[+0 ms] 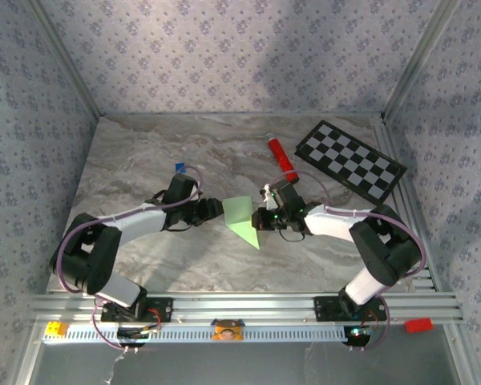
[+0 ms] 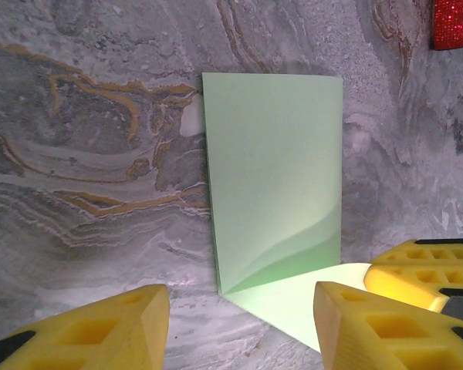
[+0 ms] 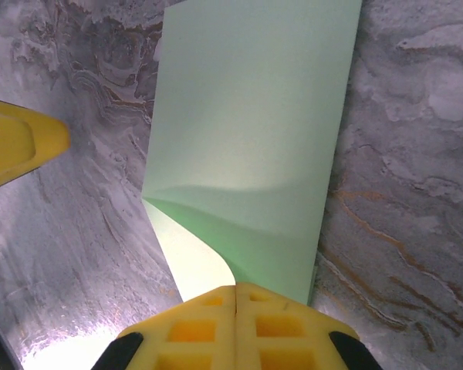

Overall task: Fold a paper plane with a square sheet of paper (pick it up from the middle)
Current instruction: Fourth fold the wing at the center of the table.

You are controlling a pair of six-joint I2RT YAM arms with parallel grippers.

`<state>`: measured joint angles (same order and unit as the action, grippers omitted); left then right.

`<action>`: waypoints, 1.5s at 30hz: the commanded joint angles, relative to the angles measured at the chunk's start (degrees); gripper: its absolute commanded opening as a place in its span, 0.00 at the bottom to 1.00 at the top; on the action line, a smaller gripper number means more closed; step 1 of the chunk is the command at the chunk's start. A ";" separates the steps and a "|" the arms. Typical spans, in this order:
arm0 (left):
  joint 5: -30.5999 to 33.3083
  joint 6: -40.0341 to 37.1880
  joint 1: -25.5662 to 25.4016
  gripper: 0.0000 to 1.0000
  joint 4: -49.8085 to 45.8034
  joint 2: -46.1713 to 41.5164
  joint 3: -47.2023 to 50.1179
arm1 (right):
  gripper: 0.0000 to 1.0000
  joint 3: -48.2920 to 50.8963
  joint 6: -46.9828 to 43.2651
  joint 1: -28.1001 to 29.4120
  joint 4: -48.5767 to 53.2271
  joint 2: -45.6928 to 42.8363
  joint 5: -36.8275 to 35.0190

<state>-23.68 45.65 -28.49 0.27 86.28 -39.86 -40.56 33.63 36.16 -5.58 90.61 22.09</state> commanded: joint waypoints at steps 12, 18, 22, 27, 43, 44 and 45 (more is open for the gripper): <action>-6.87 4.31 0.40 0.52 4.77 5.50 -2.60 | 0.03 3.15 1.97 -2.15 -8.55 -1.93 6.76; -7.06 5.93 0.38 0.53 4.78 6.18 -3.68 | 0.02 3.93 3.37 -2.43 -10.55 -2.28 7.94; -7.17 7.06 0.37 0.53 5.41 6.74 -3.91 | 0.02 4.26 3.28 -2.91 -10.76 -2.85 9.04; -6.68 8.52 0.38 0.53 6.66 7.56 -3.06 | 0.02 5.22 2.98 -3.79 -10.24 -4.56 9.62; -10.77 9.99 0.02 0.42 10.89 12.72 -6.08 | 0.02 8.68 3.42 -6.01 -11.42 -7.05 10.87; -11.02 9.99 0.00 0.41 11.22 13.01 -6.02 | 0.02 8.82 3.54 -6.10 -11.72 -7.04 11.03; -11.40 10.05 -0.08 0.39 11.60 13.29 -6.13 | 0.02 8.93 3.54 -6.18 -11.82 -7.04 11.11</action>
<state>-33.01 55.22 -28.49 9.76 98.67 -44.23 -32.60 36.64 30.44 -16.58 84.62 31.97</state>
